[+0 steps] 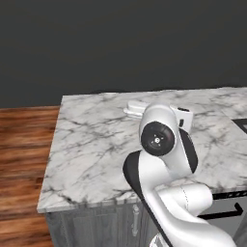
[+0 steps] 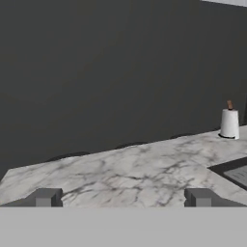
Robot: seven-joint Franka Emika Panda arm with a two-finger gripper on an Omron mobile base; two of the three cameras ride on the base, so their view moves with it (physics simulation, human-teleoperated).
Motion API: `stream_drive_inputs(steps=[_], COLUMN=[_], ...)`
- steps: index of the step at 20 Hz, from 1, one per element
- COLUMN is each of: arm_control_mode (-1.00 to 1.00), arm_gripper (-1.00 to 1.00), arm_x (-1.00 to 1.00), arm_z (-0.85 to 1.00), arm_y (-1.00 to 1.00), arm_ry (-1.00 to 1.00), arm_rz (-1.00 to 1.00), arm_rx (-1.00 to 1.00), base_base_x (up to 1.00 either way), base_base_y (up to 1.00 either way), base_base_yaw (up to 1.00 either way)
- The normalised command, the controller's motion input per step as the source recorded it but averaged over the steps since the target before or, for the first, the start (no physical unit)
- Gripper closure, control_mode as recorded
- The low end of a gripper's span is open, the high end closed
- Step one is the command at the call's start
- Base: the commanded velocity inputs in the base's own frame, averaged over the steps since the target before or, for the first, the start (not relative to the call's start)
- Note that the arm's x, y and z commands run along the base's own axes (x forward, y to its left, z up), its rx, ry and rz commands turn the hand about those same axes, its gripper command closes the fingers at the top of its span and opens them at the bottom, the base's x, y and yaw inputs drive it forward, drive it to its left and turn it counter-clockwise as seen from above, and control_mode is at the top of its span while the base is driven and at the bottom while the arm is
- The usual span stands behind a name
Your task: Pick the candle and candle from the dining table and place them in the open cabinet. Close the cabinet after placing the objects.
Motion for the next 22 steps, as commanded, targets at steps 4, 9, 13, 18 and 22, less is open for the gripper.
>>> stream_drive_inputs(steps=[4,9,13,18,22], arm_control_mode=[-1.00,-1.00,-1.00,-1.00,-1.00], arm_gripper=[-1.00,-1.00,-1.00,-1.00,-1.00], arm_x=[-0.22,-0.21,-0.09,0.05,0.27], arm_z=[0.00,0.05,0.01,-0.14,-0.23], arm_y=[-0.12,-0.17,-0.07,-0.06,-0.01], arm_ry=[0.00,0.00,0.08,0.20,0.24], arm_rz=[-0.12,-0.17,-0.25,-0.19,-0.14], arm_rx=[0.03,0.03,0.01,0.00,0.00], base_base_x=[0.00,0.00,0.00,0.00,0.00], base_base_y=[0.00,0.00,0.00,0.00,0.00], base_base_yaw=[0.00,0.00,0.00,0.00,0.00])
